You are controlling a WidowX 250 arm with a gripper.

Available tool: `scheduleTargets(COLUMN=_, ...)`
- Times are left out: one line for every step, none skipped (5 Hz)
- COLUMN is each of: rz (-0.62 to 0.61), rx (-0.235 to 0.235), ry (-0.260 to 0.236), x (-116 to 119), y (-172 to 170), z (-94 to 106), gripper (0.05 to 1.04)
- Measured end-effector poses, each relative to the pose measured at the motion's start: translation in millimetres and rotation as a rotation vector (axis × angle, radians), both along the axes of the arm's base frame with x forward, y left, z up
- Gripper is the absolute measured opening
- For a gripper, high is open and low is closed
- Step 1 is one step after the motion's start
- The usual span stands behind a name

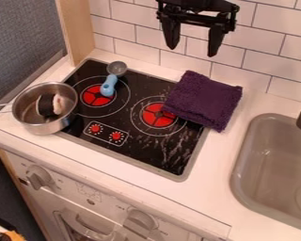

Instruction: Move the object from the silver pot to the top of the cloth

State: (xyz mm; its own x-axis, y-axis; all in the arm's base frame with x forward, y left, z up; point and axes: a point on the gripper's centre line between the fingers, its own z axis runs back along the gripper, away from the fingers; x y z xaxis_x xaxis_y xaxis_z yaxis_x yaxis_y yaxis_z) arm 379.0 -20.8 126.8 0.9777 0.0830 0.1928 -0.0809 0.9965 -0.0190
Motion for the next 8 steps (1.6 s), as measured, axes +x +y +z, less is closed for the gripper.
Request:
scheduleTargets(rz=-0.002, rx=0.004, ry=0.043, x=-3.2, y=0.4, z=-14.9, gripper=0.999)
scheduleTargets(rz=0.078, rx=0.03, ry=0.09, x=-22.2, y=34.7, z=-29.1, gripper=0.999)
scheduleTargets(rz=0.221, rx=0.066, ry=0.04, x=-48.0, y=88.6, z=-3.2, gripper=0.999)
scheduleTargets(rz=0.38, rx=0.08, ry=0.046, x=-83.6, y=133.3, z=12.5, gripper=0.999)
scheduleTargets(rz=0.421, rx=0.057, ry=0.113, x=-110.7, y=168.9, z=-11.6, gripper=0.999)
scheduleTargets(rz=0.366, rx=0.091, ry=0.183, x=-119.1, y=176.9, z=-41.8, gripper=0.999)
scheduleTargets(rz=0.332, rx=0.136, ry=0.169, x=-120.5, y=185.3, z=-56.0, gripper=0.999)
scheduleTargets(rz=0.35, rx=0.162, ry=0.217, x=-123.0, y=191.8, z=-76.0, gripper=0.999)
